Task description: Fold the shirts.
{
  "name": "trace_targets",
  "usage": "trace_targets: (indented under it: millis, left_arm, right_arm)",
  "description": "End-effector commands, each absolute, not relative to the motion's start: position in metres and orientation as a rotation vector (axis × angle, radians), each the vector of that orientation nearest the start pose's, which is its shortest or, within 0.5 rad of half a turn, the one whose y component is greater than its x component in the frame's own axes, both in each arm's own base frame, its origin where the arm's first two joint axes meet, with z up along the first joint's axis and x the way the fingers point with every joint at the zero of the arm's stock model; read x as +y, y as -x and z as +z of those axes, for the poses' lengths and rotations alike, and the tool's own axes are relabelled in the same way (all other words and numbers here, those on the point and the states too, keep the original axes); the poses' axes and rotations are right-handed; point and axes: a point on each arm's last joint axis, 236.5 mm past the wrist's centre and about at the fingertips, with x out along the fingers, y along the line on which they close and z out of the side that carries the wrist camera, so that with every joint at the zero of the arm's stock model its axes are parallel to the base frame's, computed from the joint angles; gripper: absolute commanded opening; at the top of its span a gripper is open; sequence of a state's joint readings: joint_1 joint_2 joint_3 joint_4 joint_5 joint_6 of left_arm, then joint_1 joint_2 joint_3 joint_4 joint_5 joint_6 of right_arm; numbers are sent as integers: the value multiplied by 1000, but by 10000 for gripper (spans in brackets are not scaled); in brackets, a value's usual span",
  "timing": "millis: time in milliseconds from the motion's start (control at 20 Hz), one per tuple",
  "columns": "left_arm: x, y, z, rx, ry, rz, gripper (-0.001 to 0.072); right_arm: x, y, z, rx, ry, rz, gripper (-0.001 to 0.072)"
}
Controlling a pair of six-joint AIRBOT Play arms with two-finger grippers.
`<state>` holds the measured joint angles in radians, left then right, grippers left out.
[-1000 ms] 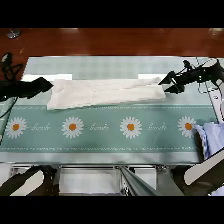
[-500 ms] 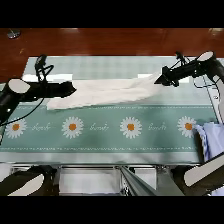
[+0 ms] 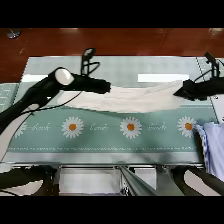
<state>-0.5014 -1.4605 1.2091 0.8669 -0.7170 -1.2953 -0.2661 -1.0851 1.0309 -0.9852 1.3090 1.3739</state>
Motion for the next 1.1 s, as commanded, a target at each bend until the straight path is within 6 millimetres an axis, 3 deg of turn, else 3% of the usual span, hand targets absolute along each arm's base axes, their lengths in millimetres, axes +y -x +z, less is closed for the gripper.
trace_targets:
  millis: [0, 150, 300, 400, 550, 650, 750, 850, 950, 1050]
  left_arm:
    - [-401, -368, 11, 1044, 190, -842, 19]
    - [-449, -347, -14, 1123, 214, -874, 19]
    - [-484, -299, -52, 1280, 166, -953, 20]
    - [-508, -274, -64, 1359, 210, -990, 19]
    - [-533, -248, -58, 1428, 264, -1072, 20]
    - [-534, -261, -36, 1394, 269, -1102, 20]
    - [-518, -298, -5, 1344, 307, -1100, 20]
    - [-473, -335, 30, 1338, 334, -1091, 20]
    - [-406, -371, 64, 1304, 305, -1023, 19]
    - [-316, -407, 91, 1260, 238, -853, 19]
  right_arm:
    - [41, -290, 80, 1118, -531, 226, 39]
    - [49, -278, 108, 1036, -519, 234, 39]
    - [53, -273, 114, 1025, -525, 247, 40]
    - [61, -276, 119, 1008, -543, 277, 40]
    - [65, -277, 123, 998, -554, 295, 40]
    - [65, -276, 123, 998, -554, 296, 40]
    - [67, -277, 124, 996, -561, 302, 40]
    - [72, -279, 130, 978, -573, 328, 40]
    - [71, -287, 141, 949, -566, 332, 39]
    - [83, -301, 156, 914, -539, 376, 39]
